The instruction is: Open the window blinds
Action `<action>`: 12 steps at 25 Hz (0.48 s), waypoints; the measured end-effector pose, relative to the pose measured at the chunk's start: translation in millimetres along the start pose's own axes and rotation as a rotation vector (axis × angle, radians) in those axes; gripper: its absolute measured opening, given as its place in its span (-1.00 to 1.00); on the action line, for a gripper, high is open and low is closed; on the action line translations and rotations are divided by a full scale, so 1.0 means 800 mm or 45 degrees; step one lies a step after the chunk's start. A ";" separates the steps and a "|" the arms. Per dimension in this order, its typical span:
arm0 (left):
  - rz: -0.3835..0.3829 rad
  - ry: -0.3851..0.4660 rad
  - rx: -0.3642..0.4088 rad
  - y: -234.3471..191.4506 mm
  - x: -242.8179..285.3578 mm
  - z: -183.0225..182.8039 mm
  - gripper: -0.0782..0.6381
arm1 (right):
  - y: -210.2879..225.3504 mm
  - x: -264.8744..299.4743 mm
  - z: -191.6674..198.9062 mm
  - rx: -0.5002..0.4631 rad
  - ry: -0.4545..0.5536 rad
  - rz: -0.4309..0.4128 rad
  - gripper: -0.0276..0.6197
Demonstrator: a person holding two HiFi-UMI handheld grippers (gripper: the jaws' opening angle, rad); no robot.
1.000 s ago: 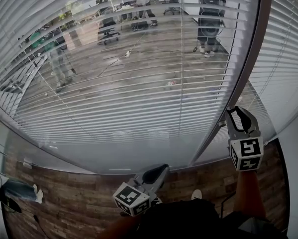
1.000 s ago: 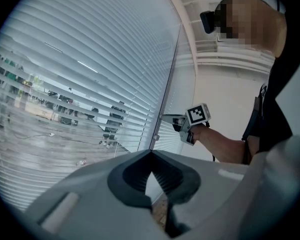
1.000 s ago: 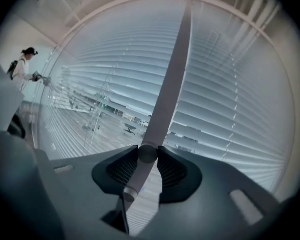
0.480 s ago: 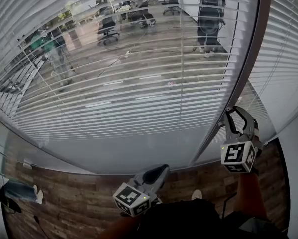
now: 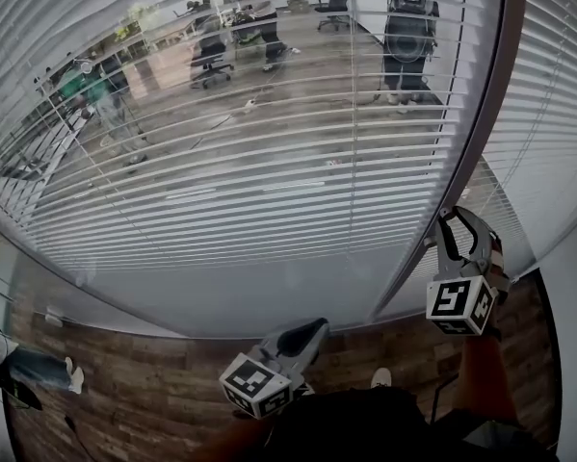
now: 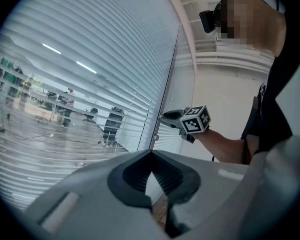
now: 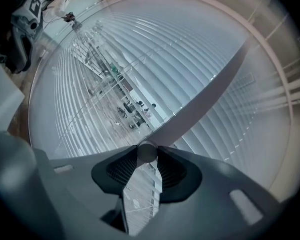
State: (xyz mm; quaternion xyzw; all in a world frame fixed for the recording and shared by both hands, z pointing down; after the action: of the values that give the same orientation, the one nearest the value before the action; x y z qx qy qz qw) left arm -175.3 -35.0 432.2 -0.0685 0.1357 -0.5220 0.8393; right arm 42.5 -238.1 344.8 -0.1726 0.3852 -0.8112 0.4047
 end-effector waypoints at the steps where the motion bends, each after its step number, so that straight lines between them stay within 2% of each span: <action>1: 0.002 -0.001 0.000 0.001 0.000 0.001 -0.78 | 0.002 -0.001 0.001 0.039 0.013 0.007 -0.44; 5: 0.003 -0.011 -0.003 0.002 0.000 0.004 -0.78 | 0.014 -0.006 -0.002 0.353 0.114 0.035 -0.29; 12: -0.003 -0.003 -0.010 -0.006 -0.007 0.001 -0.78 | 0.020 -0.003 0.003 0.882 0.204 0.069 -0.26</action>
State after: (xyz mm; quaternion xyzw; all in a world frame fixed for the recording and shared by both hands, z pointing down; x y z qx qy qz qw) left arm -181.9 -32.3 434.8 -0.0725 0.1367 -0.5224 0.8386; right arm 53.8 -243.0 334.4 0.0494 0.1221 -0.8937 0.4289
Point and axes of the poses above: the fingertips, and each gripper's own axes: x forward along the fingers, y to its right, z out of its underside, the point moved 9 cm from there along -x, backward along the fingers, and after that the axes turned 15 degrees about y, right-handed, at the moved point
